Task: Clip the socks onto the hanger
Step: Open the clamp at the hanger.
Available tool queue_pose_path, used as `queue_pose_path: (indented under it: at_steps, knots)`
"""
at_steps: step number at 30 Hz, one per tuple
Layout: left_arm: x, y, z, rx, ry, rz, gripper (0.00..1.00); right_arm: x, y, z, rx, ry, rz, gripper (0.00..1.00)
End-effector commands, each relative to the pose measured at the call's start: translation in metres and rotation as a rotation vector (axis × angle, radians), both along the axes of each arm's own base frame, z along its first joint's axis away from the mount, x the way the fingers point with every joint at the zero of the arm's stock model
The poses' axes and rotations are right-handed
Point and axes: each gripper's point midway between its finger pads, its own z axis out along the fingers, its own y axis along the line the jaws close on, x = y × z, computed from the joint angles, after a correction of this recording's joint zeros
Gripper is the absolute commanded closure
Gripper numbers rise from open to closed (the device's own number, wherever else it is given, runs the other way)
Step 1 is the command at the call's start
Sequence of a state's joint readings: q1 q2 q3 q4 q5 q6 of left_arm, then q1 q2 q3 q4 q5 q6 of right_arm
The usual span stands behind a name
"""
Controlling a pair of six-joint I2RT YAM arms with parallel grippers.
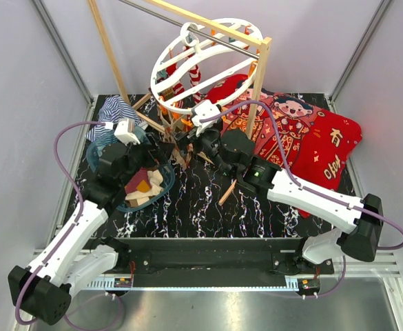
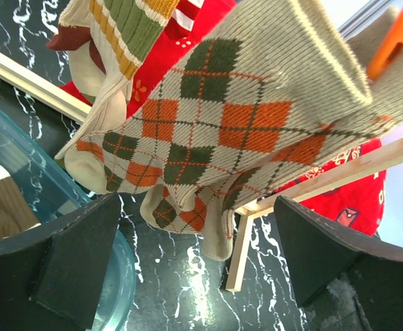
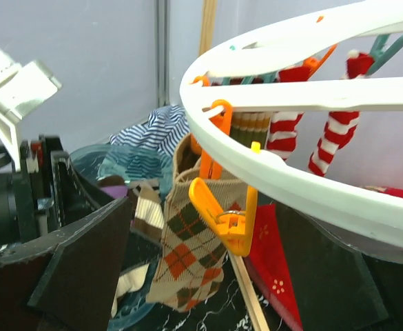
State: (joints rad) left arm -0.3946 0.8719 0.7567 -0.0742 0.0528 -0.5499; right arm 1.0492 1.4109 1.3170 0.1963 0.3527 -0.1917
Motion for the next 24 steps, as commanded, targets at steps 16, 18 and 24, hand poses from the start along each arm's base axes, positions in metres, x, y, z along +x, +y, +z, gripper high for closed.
queue_pose_path:
  at_steps: [16, 18, 24]
  knots:
    - [0.011, -0.011, 0.029, -0.055, -0.073, -0.019, 0.02, 0.013, 0.000, 0.050, 0.143, -0.031, -0.096, 0.19]
    - [0.010, -0.011, 0.029, -0.054, -0.077, -0.022, 0.02, 0.015, 0.002, 0.048, 0.151, -0.016, -0.105, 0.20]
    - [0.007, -0.011, 0.032, -0.054, -0.089, -0.025, 0.02, 0.021, 0.007, 0.038, 0.203, -0.003, -0.120, 0.22]
